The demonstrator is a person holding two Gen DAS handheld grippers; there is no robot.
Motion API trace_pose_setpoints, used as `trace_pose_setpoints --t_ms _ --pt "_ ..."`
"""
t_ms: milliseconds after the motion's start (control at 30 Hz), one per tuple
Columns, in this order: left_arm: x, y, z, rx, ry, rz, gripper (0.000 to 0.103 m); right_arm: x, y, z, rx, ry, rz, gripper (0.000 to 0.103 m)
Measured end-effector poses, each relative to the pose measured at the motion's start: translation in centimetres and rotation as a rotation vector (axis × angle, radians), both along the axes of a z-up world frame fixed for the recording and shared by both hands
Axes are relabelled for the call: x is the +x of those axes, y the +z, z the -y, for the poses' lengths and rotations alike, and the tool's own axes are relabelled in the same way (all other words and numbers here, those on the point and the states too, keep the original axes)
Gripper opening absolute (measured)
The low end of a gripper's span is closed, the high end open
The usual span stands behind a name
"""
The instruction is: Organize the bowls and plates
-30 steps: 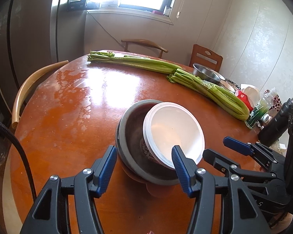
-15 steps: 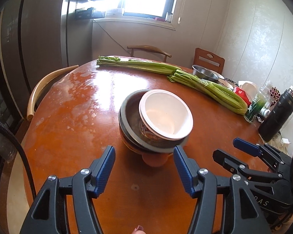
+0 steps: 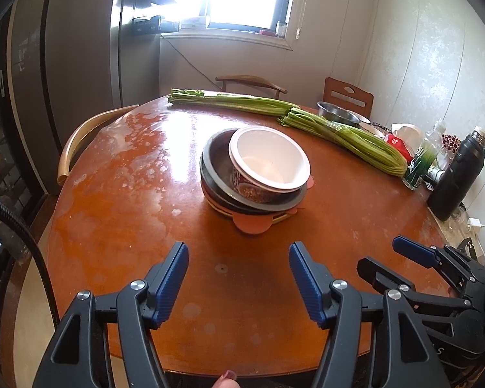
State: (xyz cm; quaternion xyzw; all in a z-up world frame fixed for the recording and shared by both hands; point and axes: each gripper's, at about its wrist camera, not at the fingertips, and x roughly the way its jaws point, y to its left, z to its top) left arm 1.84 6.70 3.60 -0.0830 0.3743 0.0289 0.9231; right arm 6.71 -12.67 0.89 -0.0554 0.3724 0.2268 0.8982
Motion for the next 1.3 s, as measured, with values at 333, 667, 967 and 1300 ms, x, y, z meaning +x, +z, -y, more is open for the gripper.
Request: trace_pose_setpoints --t_ms 333,667,967,1300 --pt "-1.2 -0.7 0.4 0.03 0.036 0.009 0.065 -1.2 -0.6 0.7 0.004 -0.01 0.012 0.068" --pt "-1.8 -1.5 1.6 0.044 -0.001 0.012 0.066 -2.3 -1.5 0.7 0.004 -0.023 0.013 0.068" --pt "-2.2 -2.0 1.3 0.043 -0.005 0.003 0.066 -2.7 -1.8 0.7 -0.002 -0.047 0.03 0.068" --pt "-2.4 -2.3 1.0 0.048 0.004 0.003 0.066 -2.5 -2.7 0.7 -0.013 -0.054 0.014 0.068"
